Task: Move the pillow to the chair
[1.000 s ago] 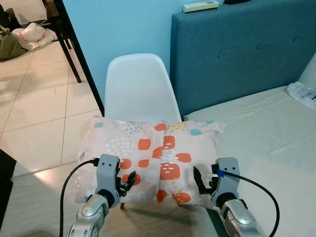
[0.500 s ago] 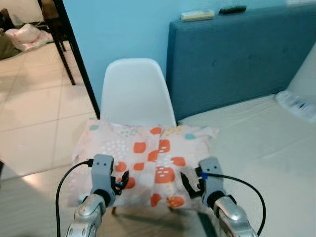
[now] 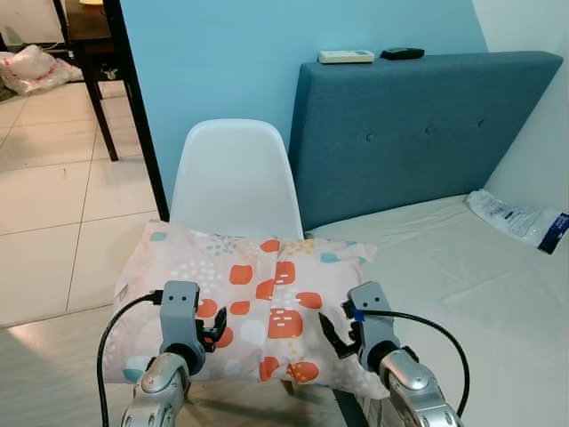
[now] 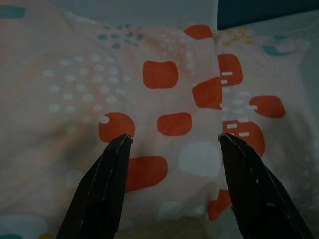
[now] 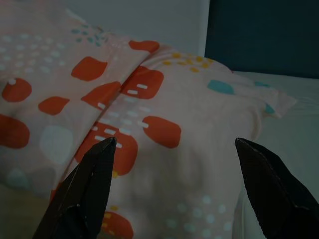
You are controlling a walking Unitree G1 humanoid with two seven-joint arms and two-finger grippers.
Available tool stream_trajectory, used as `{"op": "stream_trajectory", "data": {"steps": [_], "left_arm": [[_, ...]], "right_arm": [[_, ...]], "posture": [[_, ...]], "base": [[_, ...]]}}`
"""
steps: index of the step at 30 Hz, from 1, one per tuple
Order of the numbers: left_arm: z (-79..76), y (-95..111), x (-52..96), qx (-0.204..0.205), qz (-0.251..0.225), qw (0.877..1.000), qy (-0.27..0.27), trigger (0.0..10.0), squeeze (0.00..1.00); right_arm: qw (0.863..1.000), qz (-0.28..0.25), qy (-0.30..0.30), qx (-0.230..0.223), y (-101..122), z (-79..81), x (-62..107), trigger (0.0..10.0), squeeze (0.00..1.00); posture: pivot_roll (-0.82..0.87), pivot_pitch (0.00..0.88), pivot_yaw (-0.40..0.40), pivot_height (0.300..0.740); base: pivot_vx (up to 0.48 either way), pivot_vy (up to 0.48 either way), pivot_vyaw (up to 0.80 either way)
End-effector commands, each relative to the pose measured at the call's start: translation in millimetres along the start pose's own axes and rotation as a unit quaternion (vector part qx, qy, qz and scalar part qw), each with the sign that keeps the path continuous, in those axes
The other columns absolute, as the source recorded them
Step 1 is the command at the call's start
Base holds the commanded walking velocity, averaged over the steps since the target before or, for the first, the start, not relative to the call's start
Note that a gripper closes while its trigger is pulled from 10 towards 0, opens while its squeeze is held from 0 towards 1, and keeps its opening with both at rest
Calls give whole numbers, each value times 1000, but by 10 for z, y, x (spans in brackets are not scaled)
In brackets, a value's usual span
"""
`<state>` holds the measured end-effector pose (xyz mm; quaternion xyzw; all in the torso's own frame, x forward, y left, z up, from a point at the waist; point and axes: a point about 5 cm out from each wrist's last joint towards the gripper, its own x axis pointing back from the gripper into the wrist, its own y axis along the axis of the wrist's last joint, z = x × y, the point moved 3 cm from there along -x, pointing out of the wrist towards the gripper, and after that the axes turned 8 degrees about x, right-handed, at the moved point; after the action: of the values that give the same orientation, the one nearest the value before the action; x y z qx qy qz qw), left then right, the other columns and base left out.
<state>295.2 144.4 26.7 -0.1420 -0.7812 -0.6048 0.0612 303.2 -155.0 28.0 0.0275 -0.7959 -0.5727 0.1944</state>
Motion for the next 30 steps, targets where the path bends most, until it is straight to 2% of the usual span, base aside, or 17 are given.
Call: {"op": "stream_trajectory", "data": {"steps": [1,7,30], "left_arm": [[6,-31,-5,-11,8,1000,-3,10000,0],[0,-40,-8,-16,11,1000,-5,10000,0],[-22,-63,-2,-20,14,1000,-10,10000,0]], "right_arm": [[1000,1,-9,-11,-42,-17,15,10000,0],[1000,1,-14,-15,-54,-26,14,10000,0],[1000,3,-13,-18,-84,-20,10,10000,0]], "posture": [[-64,34,-11,740],[-65,34,-6,740],[-69,33,-2,740]], "base": [[0,0,0],[0,0,0],[-260,0,0]]}}
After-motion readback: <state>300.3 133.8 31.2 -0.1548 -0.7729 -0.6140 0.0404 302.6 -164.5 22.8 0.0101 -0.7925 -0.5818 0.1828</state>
